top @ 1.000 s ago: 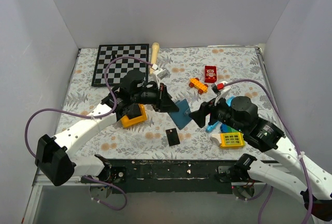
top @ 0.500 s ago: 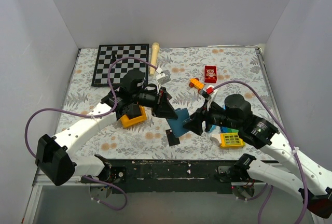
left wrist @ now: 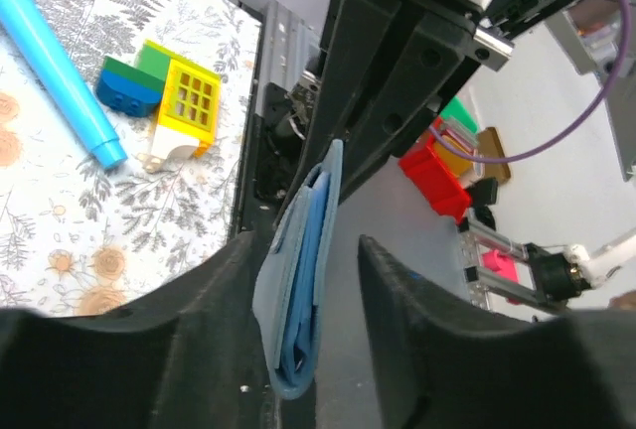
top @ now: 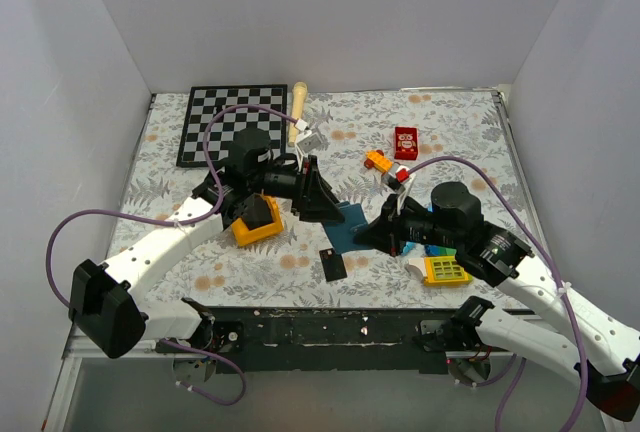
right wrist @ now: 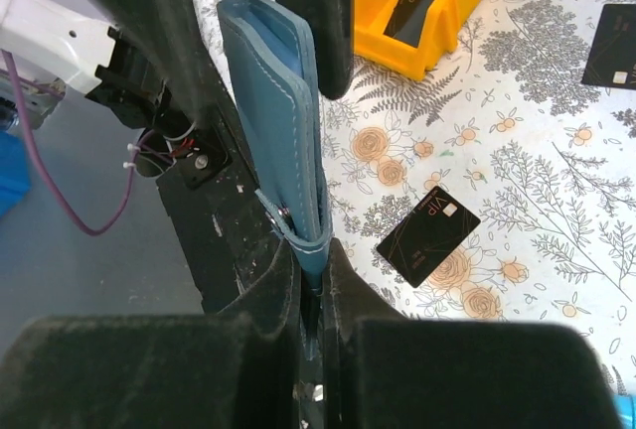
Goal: Put the credit cards into the card holder
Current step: Open the card holder at the center of the board.
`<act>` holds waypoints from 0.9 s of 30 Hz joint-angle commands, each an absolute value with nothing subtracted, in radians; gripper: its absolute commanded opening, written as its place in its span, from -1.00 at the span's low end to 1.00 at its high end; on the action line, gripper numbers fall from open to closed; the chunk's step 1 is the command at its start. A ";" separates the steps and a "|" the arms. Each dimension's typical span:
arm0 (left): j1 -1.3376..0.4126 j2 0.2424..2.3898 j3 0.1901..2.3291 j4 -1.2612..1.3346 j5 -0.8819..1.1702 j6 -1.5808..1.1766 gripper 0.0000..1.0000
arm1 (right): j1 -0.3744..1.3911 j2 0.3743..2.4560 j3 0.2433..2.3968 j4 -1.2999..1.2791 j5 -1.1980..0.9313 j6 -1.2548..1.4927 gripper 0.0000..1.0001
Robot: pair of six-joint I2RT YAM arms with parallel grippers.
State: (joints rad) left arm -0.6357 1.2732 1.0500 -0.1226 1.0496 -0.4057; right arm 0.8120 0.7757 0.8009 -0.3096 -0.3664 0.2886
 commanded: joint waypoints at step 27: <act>-0.611 1.118 0.713 0.531 0.715 -0.887 -0.44 | 0.729 0.807 0.703 0.153 -0.373 0.673 -0.97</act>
State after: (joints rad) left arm -0.5968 1.1225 0.7090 0.5156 0.7261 -0.8989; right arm 0.7338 0.8070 0.6949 0.0429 -0.3443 0.6472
